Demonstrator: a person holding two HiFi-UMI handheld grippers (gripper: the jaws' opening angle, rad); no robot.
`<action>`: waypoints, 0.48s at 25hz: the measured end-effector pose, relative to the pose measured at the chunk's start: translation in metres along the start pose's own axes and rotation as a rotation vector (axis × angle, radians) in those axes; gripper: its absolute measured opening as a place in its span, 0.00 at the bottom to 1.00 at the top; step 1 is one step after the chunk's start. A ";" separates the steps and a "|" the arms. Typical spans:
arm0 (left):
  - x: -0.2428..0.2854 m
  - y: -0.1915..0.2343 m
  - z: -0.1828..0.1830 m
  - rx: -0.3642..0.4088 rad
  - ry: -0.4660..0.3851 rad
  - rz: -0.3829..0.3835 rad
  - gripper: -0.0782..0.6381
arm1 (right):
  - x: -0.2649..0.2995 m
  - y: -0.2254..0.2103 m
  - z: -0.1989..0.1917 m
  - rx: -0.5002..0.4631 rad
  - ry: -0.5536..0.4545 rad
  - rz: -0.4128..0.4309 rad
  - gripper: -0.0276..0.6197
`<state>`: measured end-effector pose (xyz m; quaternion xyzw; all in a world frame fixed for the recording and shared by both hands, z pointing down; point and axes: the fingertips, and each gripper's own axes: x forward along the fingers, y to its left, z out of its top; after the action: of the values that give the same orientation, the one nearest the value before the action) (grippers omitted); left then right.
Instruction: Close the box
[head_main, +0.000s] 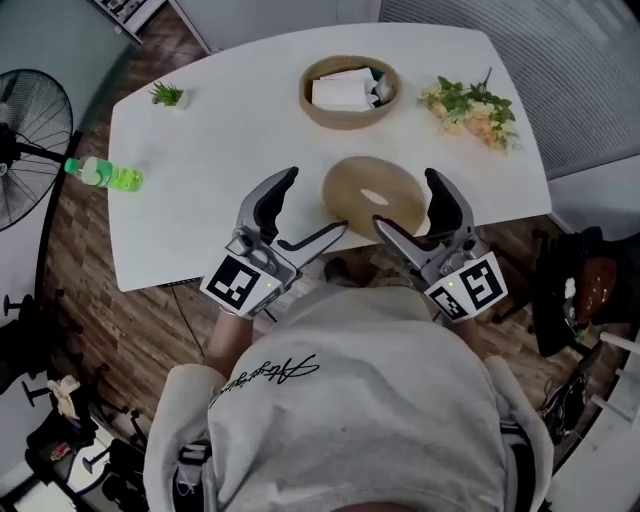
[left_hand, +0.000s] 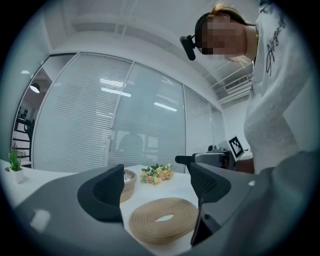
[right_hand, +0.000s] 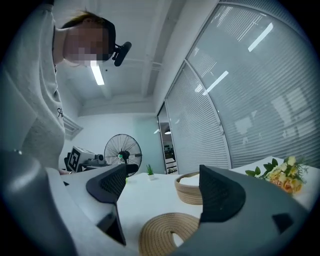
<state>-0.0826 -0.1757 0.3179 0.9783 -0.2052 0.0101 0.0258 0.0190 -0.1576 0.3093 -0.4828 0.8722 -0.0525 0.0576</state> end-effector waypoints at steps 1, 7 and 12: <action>0.002 0.000 -0.003 -0.015 -0.004 -0.007 0.67 | -0.002 -0.003 -0.001 0.006 0.001 -0.006 0.73; 0.012 -0.003 -0.022 0.002 0.060 -0.060 0.67 | -0.011 -0.011 -0.009 0.011 0.025 -0.004 0.73; 0.019 -0.002 -0.041 0.027 0.123 -0.137 0.67 | -0.015 -0.013 -0.033 -0.115 0.106 -0.007 0.74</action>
<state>-0.0651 -0.1795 0.3593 0.9878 -0.1358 0.0713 0.0260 0.0329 -0.1509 0.3446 -0.4848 0.8740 -0.0280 -0.0166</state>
